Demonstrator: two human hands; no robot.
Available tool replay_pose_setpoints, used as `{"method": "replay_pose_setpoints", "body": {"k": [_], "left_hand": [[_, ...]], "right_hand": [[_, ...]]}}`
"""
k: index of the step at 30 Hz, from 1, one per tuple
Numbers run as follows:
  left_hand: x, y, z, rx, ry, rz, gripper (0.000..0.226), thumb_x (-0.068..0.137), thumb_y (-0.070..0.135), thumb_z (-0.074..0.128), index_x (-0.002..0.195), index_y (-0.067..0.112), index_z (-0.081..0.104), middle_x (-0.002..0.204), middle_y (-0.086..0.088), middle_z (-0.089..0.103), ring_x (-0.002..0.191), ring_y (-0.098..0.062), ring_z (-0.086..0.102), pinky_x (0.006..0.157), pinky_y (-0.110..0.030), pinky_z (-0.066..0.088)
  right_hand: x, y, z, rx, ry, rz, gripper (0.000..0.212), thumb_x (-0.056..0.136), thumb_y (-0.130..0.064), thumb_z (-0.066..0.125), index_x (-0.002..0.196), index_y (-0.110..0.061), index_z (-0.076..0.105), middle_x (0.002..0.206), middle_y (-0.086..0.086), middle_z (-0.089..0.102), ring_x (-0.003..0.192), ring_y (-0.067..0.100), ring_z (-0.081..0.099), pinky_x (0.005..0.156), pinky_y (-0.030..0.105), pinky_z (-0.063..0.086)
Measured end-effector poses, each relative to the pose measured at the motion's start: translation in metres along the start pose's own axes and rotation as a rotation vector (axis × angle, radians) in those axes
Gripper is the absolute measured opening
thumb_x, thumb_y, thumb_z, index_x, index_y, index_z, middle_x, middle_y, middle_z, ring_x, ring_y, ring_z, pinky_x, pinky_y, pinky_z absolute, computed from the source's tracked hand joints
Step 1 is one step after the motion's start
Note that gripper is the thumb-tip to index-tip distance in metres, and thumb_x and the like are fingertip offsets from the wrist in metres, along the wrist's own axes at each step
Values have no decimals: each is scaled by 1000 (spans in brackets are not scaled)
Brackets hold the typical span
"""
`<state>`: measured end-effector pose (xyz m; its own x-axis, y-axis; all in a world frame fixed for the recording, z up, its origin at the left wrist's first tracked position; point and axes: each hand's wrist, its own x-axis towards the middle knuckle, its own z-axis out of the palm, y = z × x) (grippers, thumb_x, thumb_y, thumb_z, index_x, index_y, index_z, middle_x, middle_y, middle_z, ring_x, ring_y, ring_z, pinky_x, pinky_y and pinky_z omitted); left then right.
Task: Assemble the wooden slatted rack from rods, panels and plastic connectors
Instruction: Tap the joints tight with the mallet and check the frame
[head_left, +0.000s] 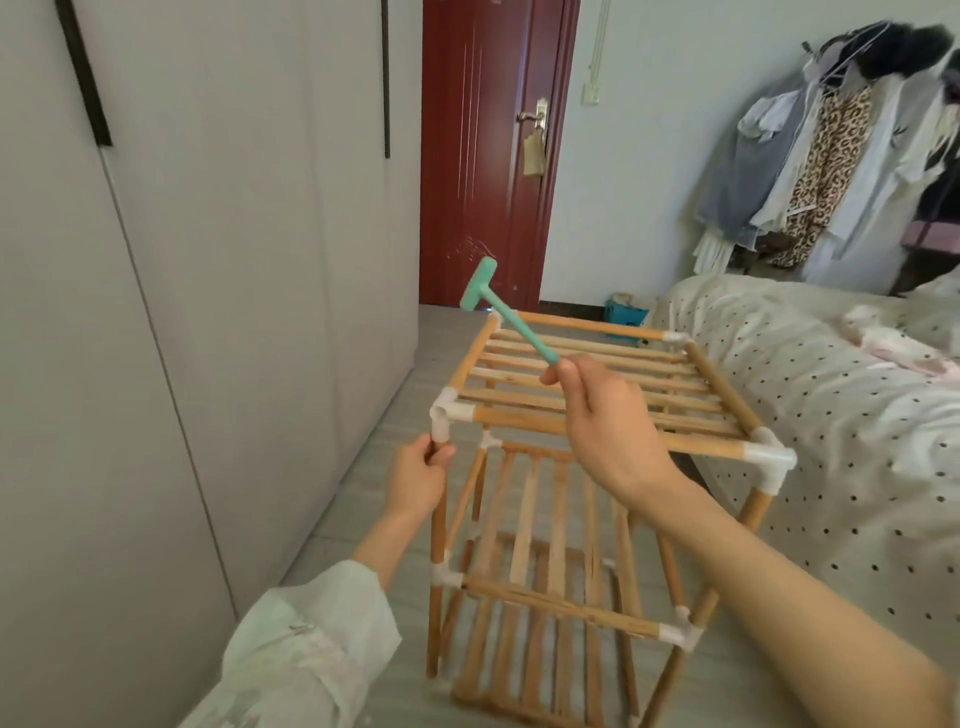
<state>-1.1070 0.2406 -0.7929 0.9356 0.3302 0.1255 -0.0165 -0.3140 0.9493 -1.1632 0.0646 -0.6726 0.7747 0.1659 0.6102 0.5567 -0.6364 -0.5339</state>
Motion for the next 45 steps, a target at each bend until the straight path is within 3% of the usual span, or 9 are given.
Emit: {"method": "replay_pose_setpoints", "body": {"k": [5,13,17,21,25,30,37,40,45], "left_hand": [[-8,-10,-5,-51,10,49,8,91,11,60,85,7,63,81,-12,62,76,-19,53,69,-29,41],[-11,-10,-3,-135,17,47,7,91,8,59,92,10,65,82,-2,65,80,-14,58,64,-10,42],[-12,-6,-4,-122,0,37,7,92,12,59,92,16,65,80,8,64,79,-8,59,65,-12,42],[-13,-13,-4,-99,13,36,11,90,10,61,98,10,68,83,2,65,80,-11,59,68,-17,42],[-12,-13,-4,-107,18,38,11,90,12,61,99,14,67,82,10,64,77,-2,58,64,-11,41],[-15,-11,-4,-104,15,29,10,91,13,60,97,17,67,81,13,64,79,-4,59,65,-11,40],[-16,-9,-6,-93,-19,19,9,92,14,58,94,21,63,83,13,63,81,-1,58,66,-12,39],[-12,-13,-3,-67,41,-6,8,91,15,60,95,19,65,82,7,65,88,-16,62,74,-24,45],[-15,5,-8,82,417,-18,24,86,7,63,105,8,48,102,-7,51,95,-29,55,75,-35,40]], "right_hand": [[-30,16,26,-274,-375,83,29,102,-28,32,99,-12,56,86,7,64,78,25,64,63,33,49],[-31,20,26,-401,-288,-103,35,99,-34,35,110,-9,56,80,7,65,67,26,63,60,41,52],[-13,6,12,-65,189,-171,28,96,-27,42,101,-4,57,58,-8,50,40,7,47,38,21,43],[-31,11,26,-258,-273,-7,26,99,-29,38,106,-10,55,77,2,62,62,20,61,57,38,53],[3,-1,4,12,119,-35,13,99,-22,42,95,-15,51,60,-7,49,47,6,50,42,17,40],[-25,11,25,-188,-304,71,23,100,-27,38,102,-11,55,78,1,62,60,10,59,55,27,52],[-11,-3,9,114,92,-63,13,98,-22,41,96,-14,52,60,-7,48,47,7,47,41,18,39],[-32,18,23,-131,-290,74,21,100,-26,40,91,-17,56,69,-7,54,59,9,52,59,30,49],[-38,36,-13,-7,-21,175,18,99,-21,43,92,-18,59,63,-11,50,52,3,44,50,16,36]]}}
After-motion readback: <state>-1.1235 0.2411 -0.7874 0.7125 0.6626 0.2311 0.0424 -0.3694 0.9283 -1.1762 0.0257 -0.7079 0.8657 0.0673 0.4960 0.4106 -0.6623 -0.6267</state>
